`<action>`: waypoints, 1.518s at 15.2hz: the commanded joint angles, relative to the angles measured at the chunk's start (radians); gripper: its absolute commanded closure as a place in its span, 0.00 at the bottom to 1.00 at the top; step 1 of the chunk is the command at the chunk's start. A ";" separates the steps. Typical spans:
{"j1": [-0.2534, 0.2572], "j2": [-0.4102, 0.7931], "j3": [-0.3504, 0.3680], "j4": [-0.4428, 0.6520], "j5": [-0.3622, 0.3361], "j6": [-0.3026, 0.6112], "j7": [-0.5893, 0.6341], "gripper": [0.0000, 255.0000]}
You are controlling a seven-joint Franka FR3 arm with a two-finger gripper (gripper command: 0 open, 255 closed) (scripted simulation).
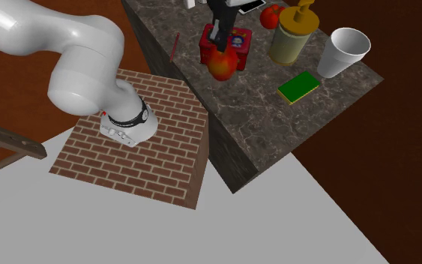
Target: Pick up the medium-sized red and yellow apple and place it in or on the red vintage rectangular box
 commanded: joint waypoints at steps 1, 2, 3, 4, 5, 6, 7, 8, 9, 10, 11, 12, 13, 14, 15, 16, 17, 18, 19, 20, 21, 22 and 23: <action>-0.002 -0.005 -0.006 0.026 -0.005 -0.032 0.002 1.00; -0.003 -0.006 -0.008 0.039 -0.008 -0.045 0.003 1.00; -0.004 -0.006 -0.010 0.052 -0.010 -0.059 0.005 1.00; -0.005 -0.006 -0.012 0.066 -0.012 -0.072 0.006 1.00; -0.005 -0.006 -0.014 0.079 -0.014 -0.085 0.007 1.00; -0.006 -0.006 -0.016 0.092 -0.016 -0.098 0.008 1.00; -0.007 -0.005 -0.018 0.106 -0.018 -0.111 0.009 1.00; -0.008 -0.004 -0.020 0.120 -0.020 -0.124 0.010 1.00; -0.009 -0.003 -0.022 0.134 -0.022 -0.137 0.012 1.00; -0.010 -0.002 -0.024 0.148 -0.024 -0.150 0.013 1.00; -0.010 0.000 -0.026 0.162 -0.026 -0.162 0.014 1.00; -0.011 0.002 -0.027 0.176 -0.028 -0.175 0.015 1.00; -0.012 0.004 -0.029 0.191 -0.030 -0.187 0.016 1.00; -0.012 0.006 -0.031 0.206 -0.031 -0.200 0.018 1.00; -0.013 0.008 -0.032 0.220 -0.033 -0.212 0.019 1.00; -0.014 0.011 -0.034 0.235 -0.035 -0.224 0.020 1.00; -0.014 0.011 -0.035 0.240 -0.035 -0.228 0.020 1.00; -0.008 0.023 -0.015 0.263 -0.024 -0.236 0.044 1.00; -0.003 0.035 0.004 0.287 -0.013 -0.245 0.067 1.00; 0.002 0.048 0.023 0.313 -0.002 -0.253 0.090 1.00; 0.006 0.062 0.042 0.339 0.007 -0.261 0.113 1.00; 0.010 0.077 0.060 0.366 0.016 -0.269 0.136 1.00; 0.013 0.093 0.079 0.394 0.025 -0.276 0.160 1.00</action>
